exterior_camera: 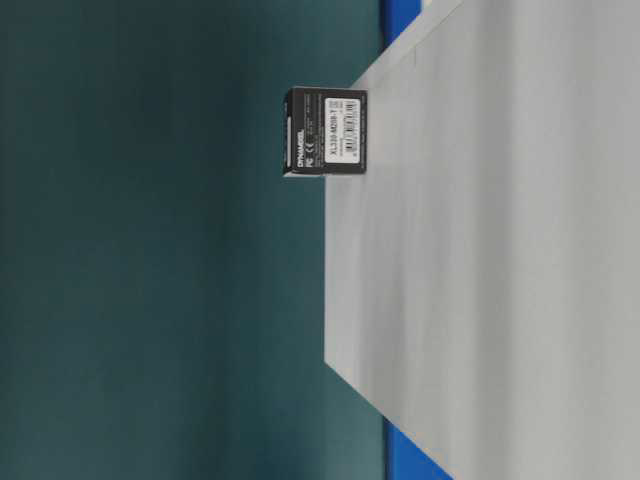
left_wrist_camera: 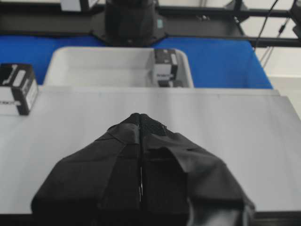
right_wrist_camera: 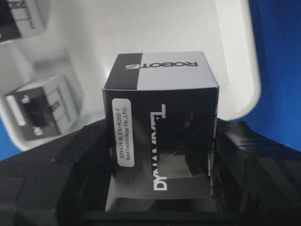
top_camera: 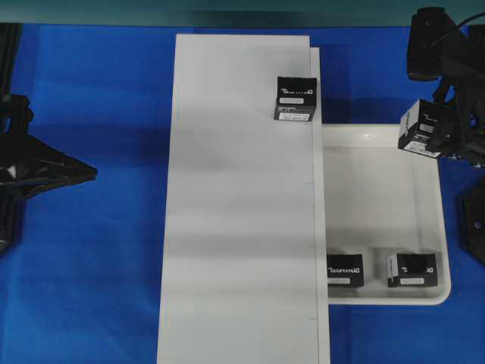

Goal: Place the box from the white plastic tray onto the white base.
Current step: 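Lift the box and carry it left toward the white base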

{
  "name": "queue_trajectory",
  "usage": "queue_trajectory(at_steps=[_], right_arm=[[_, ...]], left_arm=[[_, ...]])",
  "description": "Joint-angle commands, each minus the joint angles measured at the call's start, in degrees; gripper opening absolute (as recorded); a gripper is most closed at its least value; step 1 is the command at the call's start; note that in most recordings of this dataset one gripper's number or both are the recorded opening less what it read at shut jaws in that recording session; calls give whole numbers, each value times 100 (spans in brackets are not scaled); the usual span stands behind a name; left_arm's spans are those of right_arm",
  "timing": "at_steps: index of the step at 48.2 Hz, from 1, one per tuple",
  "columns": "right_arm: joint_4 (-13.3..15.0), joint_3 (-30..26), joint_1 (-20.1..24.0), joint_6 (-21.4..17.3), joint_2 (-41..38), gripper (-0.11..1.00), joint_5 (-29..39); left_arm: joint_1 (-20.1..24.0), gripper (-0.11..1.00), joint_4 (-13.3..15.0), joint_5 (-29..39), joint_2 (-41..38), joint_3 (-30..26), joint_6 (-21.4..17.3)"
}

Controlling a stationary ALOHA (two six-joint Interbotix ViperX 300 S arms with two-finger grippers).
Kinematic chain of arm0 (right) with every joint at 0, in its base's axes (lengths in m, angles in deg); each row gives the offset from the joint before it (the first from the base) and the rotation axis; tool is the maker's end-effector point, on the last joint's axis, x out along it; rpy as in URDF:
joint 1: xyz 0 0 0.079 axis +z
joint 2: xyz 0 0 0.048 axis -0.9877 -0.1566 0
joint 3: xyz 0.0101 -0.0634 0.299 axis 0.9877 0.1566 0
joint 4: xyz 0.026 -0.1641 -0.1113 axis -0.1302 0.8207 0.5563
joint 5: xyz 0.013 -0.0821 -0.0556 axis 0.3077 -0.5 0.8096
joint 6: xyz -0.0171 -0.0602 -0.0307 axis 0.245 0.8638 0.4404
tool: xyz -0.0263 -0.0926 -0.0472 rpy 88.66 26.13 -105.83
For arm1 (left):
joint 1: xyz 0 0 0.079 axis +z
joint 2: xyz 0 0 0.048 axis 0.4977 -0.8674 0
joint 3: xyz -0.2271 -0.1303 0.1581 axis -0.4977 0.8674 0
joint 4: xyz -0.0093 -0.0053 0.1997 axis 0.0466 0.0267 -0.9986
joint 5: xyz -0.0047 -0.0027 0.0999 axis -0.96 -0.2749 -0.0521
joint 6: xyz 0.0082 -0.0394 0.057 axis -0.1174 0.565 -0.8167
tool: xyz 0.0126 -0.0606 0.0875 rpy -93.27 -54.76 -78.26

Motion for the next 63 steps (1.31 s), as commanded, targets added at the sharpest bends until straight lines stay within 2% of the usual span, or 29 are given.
queue_trajectory(at_steps=[1, 11, 25, 44, 51, 63], right_arm=[[-44, -272, 158, -88, 9, 58, 114], [-44, -809, 519, -431, -141, 58, 308], [-44, -1661, 888, -633, -817, 58, 457], [-35, -2689, 1204, -554, -2162, 58, 501], [-26, -2786, 1310, -431, -2479, 58, 457], [-18, -2707, 1441, -123, -3032, 58, -97]], left_arm=[[-9, -7, -9, -26, -44, -158, 9], [-9, -7, -9, -26, -44, -167, 9], [-9, -7, -9, -26, -44, -185, 9], [-9, -7, 0, -26, -44, -193, 0], [-9, -7, 0, -18, -44, -185, 9], [-9, -7, -9, -18, -44, -185, 9]])
